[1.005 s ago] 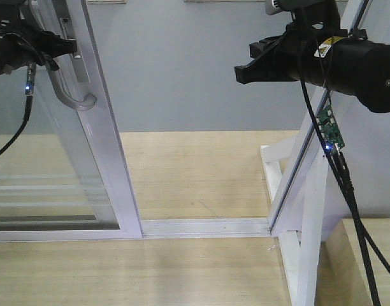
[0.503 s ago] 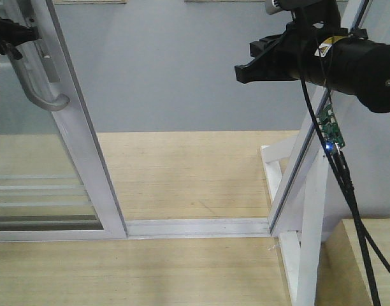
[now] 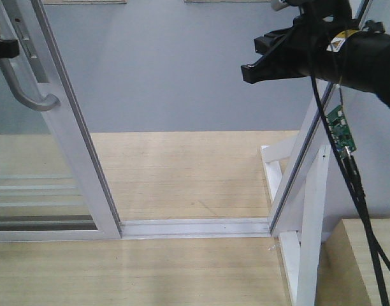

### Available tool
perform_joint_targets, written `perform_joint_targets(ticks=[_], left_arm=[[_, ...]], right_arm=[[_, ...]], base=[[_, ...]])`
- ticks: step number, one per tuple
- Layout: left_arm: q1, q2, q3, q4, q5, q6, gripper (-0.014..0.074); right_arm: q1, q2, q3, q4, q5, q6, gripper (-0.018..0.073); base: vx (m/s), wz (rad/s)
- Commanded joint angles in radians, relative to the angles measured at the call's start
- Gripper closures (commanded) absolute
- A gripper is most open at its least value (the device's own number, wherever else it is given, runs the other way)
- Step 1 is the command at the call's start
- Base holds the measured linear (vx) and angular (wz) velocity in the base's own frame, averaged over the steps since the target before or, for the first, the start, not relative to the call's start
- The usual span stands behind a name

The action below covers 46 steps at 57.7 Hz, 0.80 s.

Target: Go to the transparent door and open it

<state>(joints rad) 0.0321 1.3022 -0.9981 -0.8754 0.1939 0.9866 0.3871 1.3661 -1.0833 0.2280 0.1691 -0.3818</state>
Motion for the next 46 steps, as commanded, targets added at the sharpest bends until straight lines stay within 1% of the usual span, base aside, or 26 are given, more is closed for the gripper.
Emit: perform_joint_targets(ticks=[1, 5, 12, 18, 24, 34, 42, 46], left_arm=[[-0.004, -0.104, -0.002, -0.019, 0.032, 0.0, 0.0598], [-0.004, -0.159, 0.03, -0.052, 0.054, -0.001, 0.0596], [-0.004, -0.277, 0.115, -0.112, 0.05, -0.001, 0.0596], [-0.004, -0.409, 0.223, -0.125, 0.055, -0.001, 0.0596], [-0.004, -0.548, 0.333, -0.141, 0.087, -0.005, 0.0596], [-0.004, -0.809, 0.508, -0.145, 0.139, -0.11, 0.0596], [-0.004, -0.963, 0.6, -0.145, 0.143, -0.181, 0.0596], [-0.004, -1.005, 0.624, -0.145, 0.149, -0.199, 0.0596]], right_arm=[[-0.005, -0.107, -0.027, -0.001, -0.018, -0.012, 0.0563], [-0.005, -0.174, -0.011, -0.001, 0.013, -0.012, 0.0563], [-0.005, -0.308, 0.088, -0.001, -0.011, -0.012, 0.0563], [-0.005, -0.455, 0.197, -0.001, -0.016, -0.011, 0.0563], [-0.005, -0.608, 0.311, -0.001, -0.022, -0.007, 0.0562], [-0.005, -0.822, 0.474, -0.001, -0.026, 0.049, 0.0562], [-0.005, -0.909, 0.555, -0.001, -0.026, 0.049, 0.0562], [-0.005, -0.93, 0.578, -0.001, -0.035, 0.045, 0.0562]], base=[[0.0, 0.0], [0.0, 0.0], [0.0, 0.0], [0.0, 0.0], [0.0, 0.0], [0.0, 0.0], [0.0, 0.0], [0.0, 0.0]])
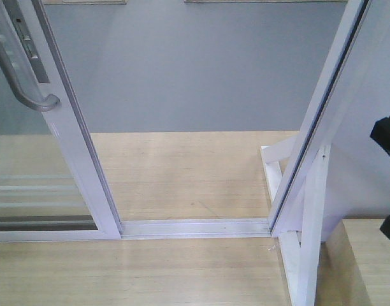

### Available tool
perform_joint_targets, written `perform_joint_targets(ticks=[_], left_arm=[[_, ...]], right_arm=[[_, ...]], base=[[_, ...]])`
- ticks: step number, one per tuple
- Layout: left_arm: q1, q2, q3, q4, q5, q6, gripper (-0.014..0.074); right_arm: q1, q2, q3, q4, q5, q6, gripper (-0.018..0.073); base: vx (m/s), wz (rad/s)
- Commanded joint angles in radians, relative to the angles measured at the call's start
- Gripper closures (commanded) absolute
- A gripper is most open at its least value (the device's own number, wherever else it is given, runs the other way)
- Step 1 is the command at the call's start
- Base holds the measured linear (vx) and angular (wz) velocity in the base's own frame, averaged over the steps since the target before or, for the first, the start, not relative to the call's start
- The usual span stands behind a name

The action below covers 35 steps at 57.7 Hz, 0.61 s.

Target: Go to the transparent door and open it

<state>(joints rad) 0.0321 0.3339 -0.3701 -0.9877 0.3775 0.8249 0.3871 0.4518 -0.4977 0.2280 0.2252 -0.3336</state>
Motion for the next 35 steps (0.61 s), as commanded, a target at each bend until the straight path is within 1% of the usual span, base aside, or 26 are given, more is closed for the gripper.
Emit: perform_joint_targets(ticks=[1, 7, 11, 20, 27, 35], left_arm=[[-0.004, -0.047, 0.001, -0.032, -0.03, -0.039, 0.0596], [-0.004, -0.078, 0.0, -0.039, 0.009, -0.041, 0.0596], [-0.004, -0.083, 0.0, -0.055, 0.06, -0.044, 0.0596], [-0.004, -0.083, 0.001, -0.051, 0.154, -0.044, 0.0596], [-0.004, -0.083, 0.001, -0.051, 0.182, -0.044, 0.0596], [-0.004, -0.083, 0.001, -0.051, 0.184, -0.044, 0.0596]], right_arm=[[-0.005, -0.019, -0.005, -0.001, -0.094, -0.007, 0.0562], [-0.005, -0.019, -0.005, 0.001, -0.072, -0.008, 0.0562], [-0.005, -0.019, -0.005, 0.007, -0.04, -0.003, 0.0562], [-0.005, -0.019, -0.005, 0.007, -0.012, -0.003, 0.0562], [-0.005, -0.019, -0.005, 0.007, -0.011, -0.003, 0.0562], [-0.005, -0.019, -0.005, 0.007, -0.011, -0.003, 0.0562]], base=[[0.0, 0.0], [0.0, 0.0], [0.0, 0.0], [0.0, 0.0], [0.0, 0.0], [0.0, 0.0]])
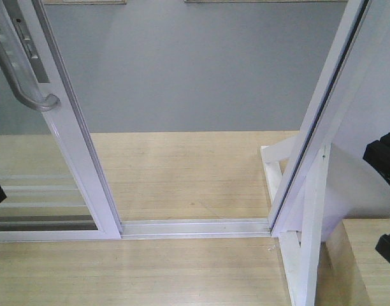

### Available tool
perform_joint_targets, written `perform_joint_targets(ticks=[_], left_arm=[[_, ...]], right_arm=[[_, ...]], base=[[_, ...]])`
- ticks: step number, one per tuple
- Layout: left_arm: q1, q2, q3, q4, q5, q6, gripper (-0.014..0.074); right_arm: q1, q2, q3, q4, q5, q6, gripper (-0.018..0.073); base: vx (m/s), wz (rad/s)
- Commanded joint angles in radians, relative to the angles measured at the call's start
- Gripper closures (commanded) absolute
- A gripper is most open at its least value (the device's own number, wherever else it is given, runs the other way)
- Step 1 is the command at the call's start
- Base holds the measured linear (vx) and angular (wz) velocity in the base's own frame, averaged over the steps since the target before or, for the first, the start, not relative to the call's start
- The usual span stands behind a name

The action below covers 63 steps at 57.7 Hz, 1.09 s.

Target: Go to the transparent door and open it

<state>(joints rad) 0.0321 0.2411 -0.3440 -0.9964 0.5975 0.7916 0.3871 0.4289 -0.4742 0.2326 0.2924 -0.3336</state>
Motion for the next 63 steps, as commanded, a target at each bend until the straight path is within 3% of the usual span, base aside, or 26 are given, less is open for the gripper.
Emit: perform_joint_targets(ticks=[1, 11, 15, 20, 29, 32, 36, 49, 63], left_arm=[[-0.004, 0.009, -0.025, -0.042, -0.036, -0.01, 0.0596], [-0.004, 0.012, -0.025, -0.031, -0.065, -0.006, 0.0596], [-0.004, 0.012, -0.03, 0.016, -0.101, -0.033, 0.0596], [-0.004, 0.012, -0.03, 0.217, -0.178, -0.197, 0.0596], [-0.004, 0.012, -0.028, 0.689, -0.282, -0.653, 0.0596], [-0.004, 0.012, -0.028, 0.826, -0.312, -0.756, 0.0596], [-0.004, 0.012, -0.028, 0.917, -0.354, -0.824, 0.0596], [-0.004, 0.014, 0.001, 0.933, -0.446, -0.792, 0.0596], [-0.004, -0.145, 0.222, 0.926, -0.455, -0.792, 0.0596]], right_arm=[[-0.005, 0.004, -0.028, 0.003, -0.078, -0.003, 0.0562], [-0.005, 0.004, -0.028, 0.003, -0.078, -0.003, 0.0562], [-0.005, 0.004, -0.028, 0.002, -0.078, -0.003, 0.0562], [-0.005, 0.004, -0.028, 0.002, -0.078, -0.003, 0.0562], [-0.005, 0.004, -0.028, 0.002, -0.078, -0.003, 0.0562], [-0.005, 0.004, -0.028, 0.002, -0.078, -0.003, 0.0562], [-0.005, 0.004, -0.028, 0.002, -0.078, -0.003, 0.0562], [-0.005, 0.004, -0.028, 0.002, -0.079, -0.003, 0.0562], [-0.005, 0.004, -0.028, 0.002, -0.077, -0.003, 0.0562]], base=[[0.0, 0.0], [0.0, 0.0], [0.0, 0.0], [0.0, 0.0], [0.0, 0.0], [0.0, 0.0], [0.0, 0.0], [0.0, 0.0], [0.0, 0.0]])
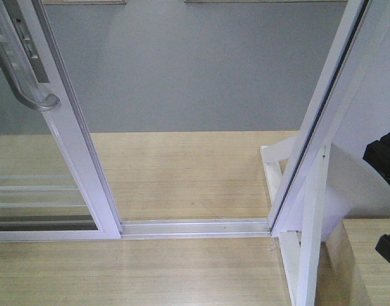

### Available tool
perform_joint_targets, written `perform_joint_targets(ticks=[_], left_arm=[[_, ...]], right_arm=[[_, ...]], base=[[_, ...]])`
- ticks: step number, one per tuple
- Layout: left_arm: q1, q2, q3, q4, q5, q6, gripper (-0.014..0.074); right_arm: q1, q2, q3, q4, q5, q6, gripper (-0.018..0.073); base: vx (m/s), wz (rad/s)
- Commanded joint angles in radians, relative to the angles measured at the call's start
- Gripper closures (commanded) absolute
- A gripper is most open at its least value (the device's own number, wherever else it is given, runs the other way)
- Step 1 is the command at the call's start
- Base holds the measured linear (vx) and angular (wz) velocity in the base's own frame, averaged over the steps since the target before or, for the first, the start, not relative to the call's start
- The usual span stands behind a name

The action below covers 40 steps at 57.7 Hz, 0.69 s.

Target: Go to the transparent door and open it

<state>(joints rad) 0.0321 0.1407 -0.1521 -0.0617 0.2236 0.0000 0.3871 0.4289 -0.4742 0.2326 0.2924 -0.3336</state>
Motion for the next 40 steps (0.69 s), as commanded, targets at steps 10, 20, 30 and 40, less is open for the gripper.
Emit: perform_joint_targets(ticks=[10, 20, 30, 40], left_arm=[[-0.004, -0.171, 0.158, -0.008, -0.107, 0.0, 0.0596], [-0.004, -0.165, 0.208, -0.009, -0.159, -0.01, 0.0596], [-0.004, -0.165, 0.208, -0.009, -0.157, -0.01, 0.0596], [-0.004, -0.165, 0.208, -0.009, -0.157, -0.01, 0.0596]], right_arm=[[-0.005, 0.004, -0.028, 0.002, -0.077, -0.003, 0.0562], [-0.005, 0.004, -0.028, 0.002, -0.075, -0.003, 0.0562], [-0.005, 0.004, -0.028, 0.002, -0.073, -0.003, 0.0562], [-0.005, 0.004, -0.028, 0.002, -0.073, -0.003, 0.0562]], base=[[0.0, 0.0], [0.0, 0.0], [0.0, 0.0], [0.0, 0.0]])
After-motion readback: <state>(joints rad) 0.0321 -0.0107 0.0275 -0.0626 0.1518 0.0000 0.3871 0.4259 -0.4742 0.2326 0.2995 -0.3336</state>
